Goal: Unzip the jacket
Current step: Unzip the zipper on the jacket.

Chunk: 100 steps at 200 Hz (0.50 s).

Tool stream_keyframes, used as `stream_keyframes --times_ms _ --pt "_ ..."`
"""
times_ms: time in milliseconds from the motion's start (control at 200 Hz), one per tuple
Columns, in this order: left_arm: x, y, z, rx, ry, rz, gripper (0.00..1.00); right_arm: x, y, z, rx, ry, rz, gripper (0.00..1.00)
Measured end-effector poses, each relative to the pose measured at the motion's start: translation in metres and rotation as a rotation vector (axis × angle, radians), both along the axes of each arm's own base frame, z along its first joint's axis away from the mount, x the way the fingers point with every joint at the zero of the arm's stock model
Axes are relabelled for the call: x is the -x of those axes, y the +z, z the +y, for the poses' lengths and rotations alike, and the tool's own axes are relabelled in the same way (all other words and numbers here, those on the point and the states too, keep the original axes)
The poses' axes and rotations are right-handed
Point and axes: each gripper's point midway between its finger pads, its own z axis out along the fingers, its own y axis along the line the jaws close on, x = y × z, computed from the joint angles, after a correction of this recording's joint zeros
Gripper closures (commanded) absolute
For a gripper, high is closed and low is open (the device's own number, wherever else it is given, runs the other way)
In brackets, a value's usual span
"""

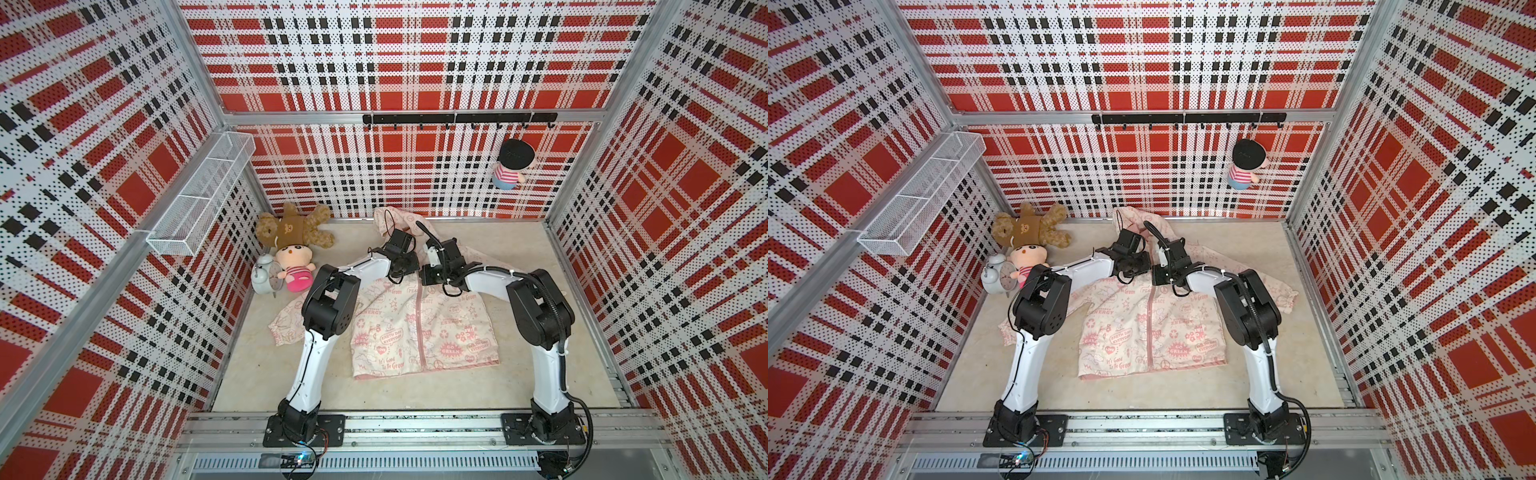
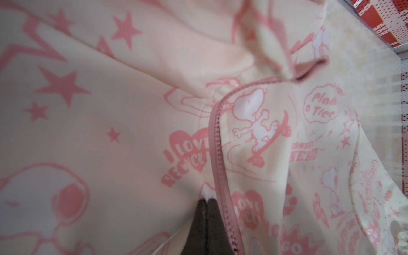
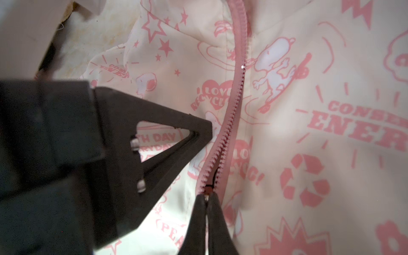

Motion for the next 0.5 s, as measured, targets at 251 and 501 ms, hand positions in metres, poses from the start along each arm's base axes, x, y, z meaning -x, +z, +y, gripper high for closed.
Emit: stream_keyframes --times_ms 251,501 --pt "-0.005 0.034 0.006 0.095 0.032 -0.043 1.0 -0.002 0.01 -0.001 -0.008 -0.016 -0.014 1.0" --pt "-0.006 0.037 0.02 0.19 0.093 -0.039 1.0 -0.001 0.014 0.006 -0.019 -0.041 -0.012 1.0"
